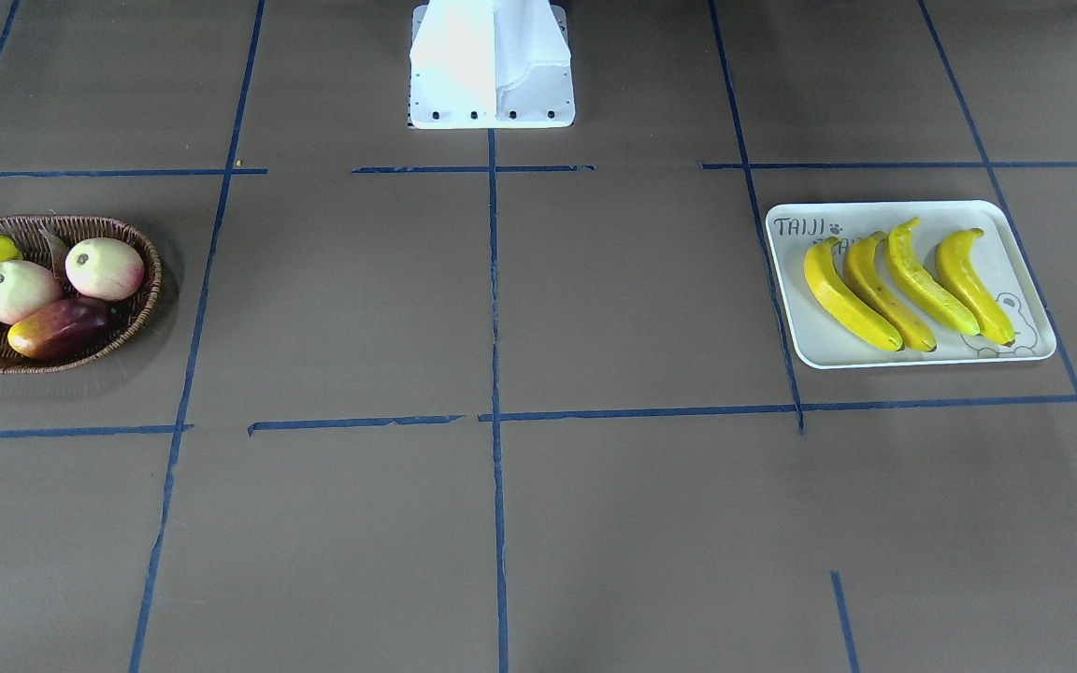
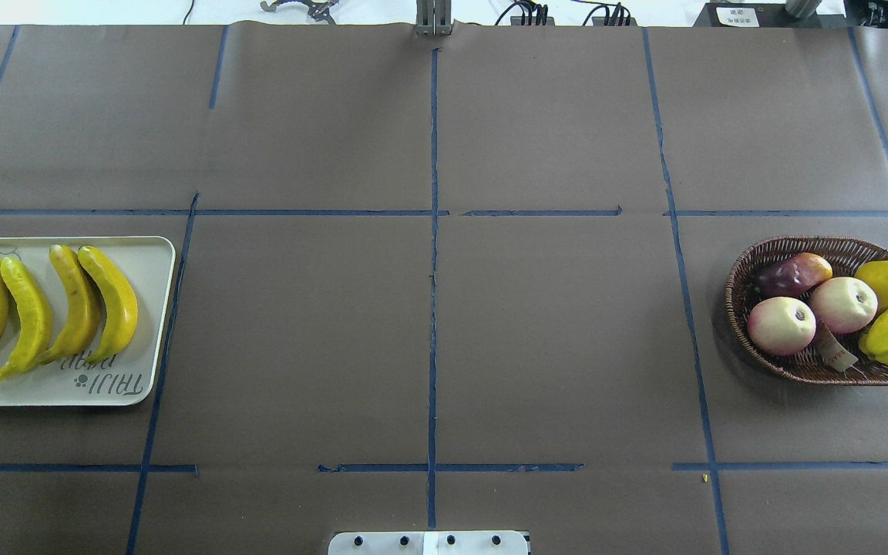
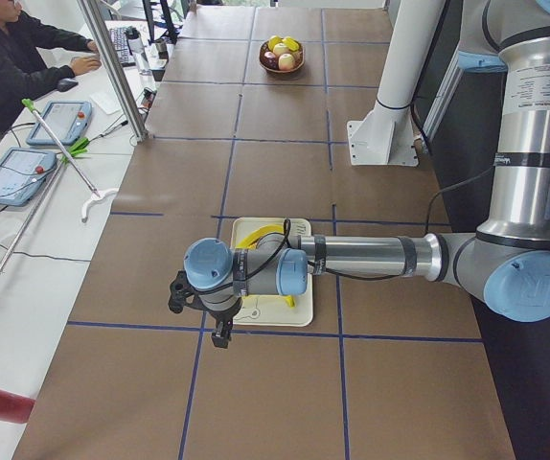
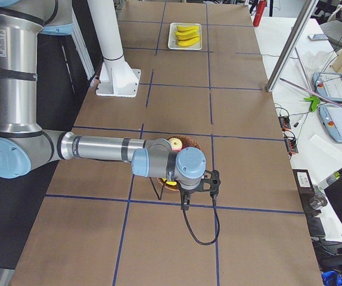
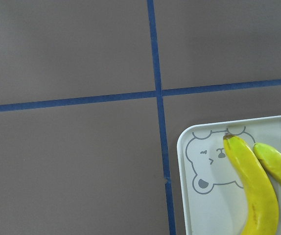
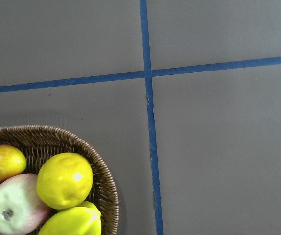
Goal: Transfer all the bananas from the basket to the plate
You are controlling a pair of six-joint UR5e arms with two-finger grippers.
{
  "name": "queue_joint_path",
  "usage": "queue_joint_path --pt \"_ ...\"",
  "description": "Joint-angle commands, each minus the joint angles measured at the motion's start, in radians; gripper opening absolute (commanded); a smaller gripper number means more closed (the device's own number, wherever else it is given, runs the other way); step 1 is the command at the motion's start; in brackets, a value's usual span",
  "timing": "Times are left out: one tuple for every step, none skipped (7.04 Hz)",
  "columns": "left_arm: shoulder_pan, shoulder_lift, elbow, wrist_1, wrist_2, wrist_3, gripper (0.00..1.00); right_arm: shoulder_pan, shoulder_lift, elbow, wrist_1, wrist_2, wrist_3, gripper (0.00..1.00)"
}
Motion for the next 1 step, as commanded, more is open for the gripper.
queue_joint_path --pt "0.001 -0.001 0.000 0.000 0.000 0.001 1.00 0.000 -0.001 0.000 0.000 0.000 0.001 1.00"
